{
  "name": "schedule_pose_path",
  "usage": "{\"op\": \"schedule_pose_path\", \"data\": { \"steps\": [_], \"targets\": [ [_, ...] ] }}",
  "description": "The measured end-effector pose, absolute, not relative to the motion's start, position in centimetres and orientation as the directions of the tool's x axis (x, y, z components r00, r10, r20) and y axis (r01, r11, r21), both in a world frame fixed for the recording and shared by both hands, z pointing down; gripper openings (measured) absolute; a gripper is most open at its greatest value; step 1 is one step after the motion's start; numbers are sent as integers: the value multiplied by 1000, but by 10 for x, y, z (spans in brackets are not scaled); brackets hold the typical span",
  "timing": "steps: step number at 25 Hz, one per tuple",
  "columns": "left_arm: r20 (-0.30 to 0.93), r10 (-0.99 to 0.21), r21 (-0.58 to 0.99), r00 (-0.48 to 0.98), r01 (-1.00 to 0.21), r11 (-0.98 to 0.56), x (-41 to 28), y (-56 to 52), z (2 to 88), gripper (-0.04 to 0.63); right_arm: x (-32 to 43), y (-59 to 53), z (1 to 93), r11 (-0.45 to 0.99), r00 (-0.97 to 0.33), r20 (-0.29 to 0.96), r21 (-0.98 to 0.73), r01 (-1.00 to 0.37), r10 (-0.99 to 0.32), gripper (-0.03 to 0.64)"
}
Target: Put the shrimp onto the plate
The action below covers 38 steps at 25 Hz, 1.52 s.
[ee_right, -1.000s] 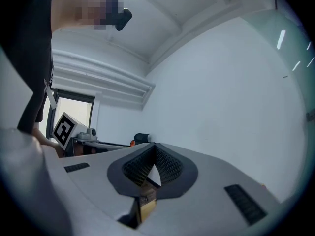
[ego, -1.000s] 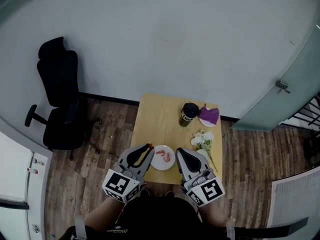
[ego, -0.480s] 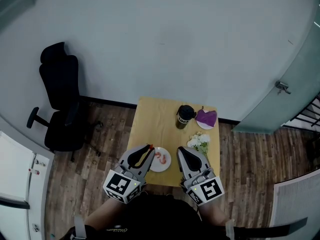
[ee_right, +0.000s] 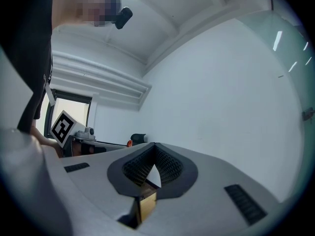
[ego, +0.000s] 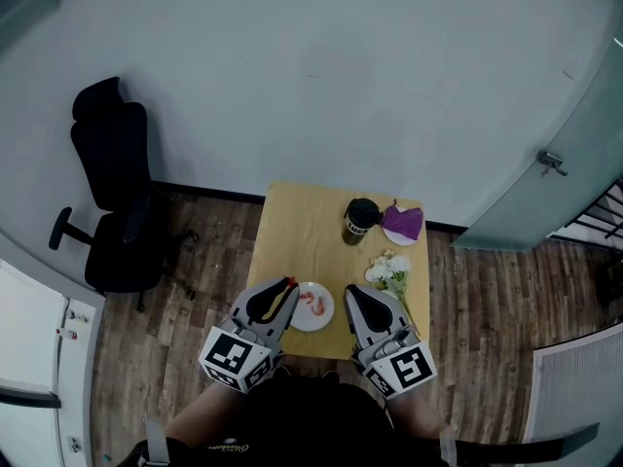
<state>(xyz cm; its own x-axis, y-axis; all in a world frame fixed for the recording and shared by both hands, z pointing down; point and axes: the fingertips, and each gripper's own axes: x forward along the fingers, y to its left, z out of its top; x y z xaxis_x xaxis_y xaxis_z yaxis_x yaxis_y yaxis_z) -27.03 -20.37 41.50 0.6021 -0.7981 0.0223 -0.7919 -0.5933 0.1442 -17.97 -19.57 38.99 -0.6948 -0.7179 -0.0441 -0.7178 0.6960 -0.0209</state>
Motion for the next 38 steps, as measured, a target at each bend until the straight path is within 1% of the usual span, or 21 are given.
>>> {"op": "schedule_pose_path", "data": {
  "steps": [3,7,11,15,18,22,26,33,38],
  "targets": [
    [43,-794,137,606,-791,-596,-269,-209,424,55,-179,-199,394,692,-691,-32,-25,-721,-722,2],
    [133,-791,36,597,-801,-598,-268,-226,460,55,-182,-203,397,690,-689,-22,-34,-723,-724,2],
    [278,-762,-47,585,-784,-619,-265,-241,512,55,-185,-205,403,687,-688,-1,-38,-725,-726,2],
    [448,-698,-114,559,-739,-664,-259,-249,570,55,-184,-209,407,680,-680,14,-37,-733,-733,2],
    [542,-644,-147,541,-693,-706,-255,-251,605,55,-183,-210,408,674,-675,25,-21,-738,-738,2],
    [654,-563,-200,506,-601,-774,-250,-248,649,55,-179,-213,407,663,-663,30,-15,-748,-748,2],
    [739,-485,-232,467,-500,-835,-244,-239,689,55,-173,-213,410,649,-649,39,-13,-760,-760,2],
    [838,-381,-286,390,-282,-916,-233,-225,743,55,-165,-211,410,628,-628,47,-13,-778,-777,2],
    [903,-295,-280,312,-92,-956,-230,-210,781,55,-160,-204,414,614,-614,54,-19,-789,-787,2]
  ]
}}
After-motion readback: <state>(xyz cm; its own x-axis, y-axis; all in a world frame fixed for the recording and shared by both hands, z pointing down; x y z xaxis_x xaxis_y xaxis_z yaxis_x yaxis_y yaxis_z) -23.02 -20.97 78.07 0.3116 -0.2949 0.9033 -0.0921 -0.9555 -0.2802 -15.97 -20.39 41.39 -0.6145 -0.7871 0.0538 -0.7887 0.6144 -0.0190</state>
